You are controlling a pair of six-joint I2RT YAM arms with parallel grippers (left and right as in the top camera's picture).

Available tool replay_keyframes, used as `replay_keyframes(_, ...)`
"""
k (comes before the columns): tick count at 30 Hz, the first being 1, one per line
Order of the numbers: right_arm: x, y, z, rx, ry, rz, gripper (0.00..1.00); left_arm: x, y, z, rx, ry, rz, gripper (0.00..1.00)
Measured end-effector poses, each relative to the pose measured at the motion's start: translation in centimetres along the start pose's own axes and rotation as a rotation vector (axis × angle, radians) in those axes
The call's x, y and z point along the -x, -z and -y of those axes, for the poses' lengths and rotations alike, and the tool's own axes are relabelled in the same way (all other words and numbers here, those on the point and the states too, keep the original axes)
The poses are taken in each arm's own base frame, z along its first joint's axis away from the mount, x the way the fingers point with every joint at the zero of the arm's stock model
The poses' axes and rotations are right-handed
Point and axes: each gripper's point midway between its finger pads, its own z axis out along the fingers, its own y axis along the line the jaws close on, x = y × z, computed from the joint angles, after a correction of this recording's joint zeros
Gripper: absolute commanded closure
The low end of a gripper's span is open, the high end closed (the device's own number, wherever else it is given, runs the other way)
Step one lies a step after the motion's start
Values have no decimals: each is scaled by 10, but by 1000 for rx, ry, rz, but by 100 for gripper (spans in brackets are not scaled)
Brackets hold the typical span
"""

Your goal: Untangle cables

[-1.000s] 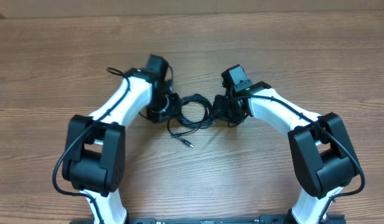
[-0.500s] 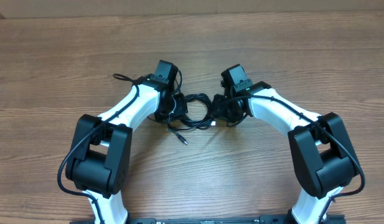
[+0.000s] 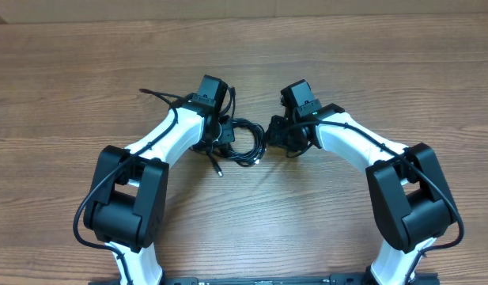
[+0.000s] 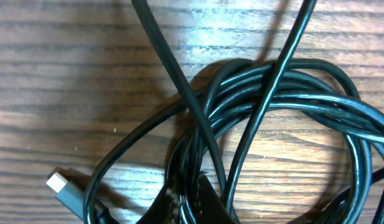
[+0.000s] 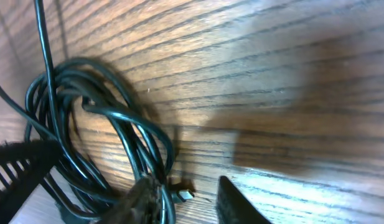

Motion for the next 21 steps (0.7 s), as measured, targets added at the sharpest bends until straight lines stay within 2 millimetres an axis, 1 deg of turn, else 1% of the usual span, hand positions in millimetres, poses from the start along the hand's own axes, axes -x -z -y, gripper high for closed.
replay_keyframes(2,-1,0,0,-2,-28,0,70,1,0,2,-8,-42,2,95)
replay_keyframes(4,-1,-1,-1,-3,-49,1,64,2,0,6,-28,-87,4,96)
replay_keyframes(5,-1,-1,-2,0,-57,3,62,2,0,9,-45,-111,4,96)
replay_keyframes(7,1,-1,-5,9,-60,11,62,2,1,16,-91,-160,1,95)
replay_keyframes(11,5,-1,-15,52,-59,24,67,-2,3,29,-188,-242,-20,93)
replay_keyframes(13,6,0,-24,103,-55,14,72,-1,5,28,-215,-253,-27,91)
replay_keyframes(15,4,1,-34,153,-52,-6,74,1,6,24,-233,-248,-30,88)
replay_keyframes(18,-1,3,-45,212,-51,-40,70,7,9,13,-260,-227,-33,84)
replay_keyframes(21,-7,3,-51,232,-47,-61,70,9,13,3,-300,-214,-51,79)
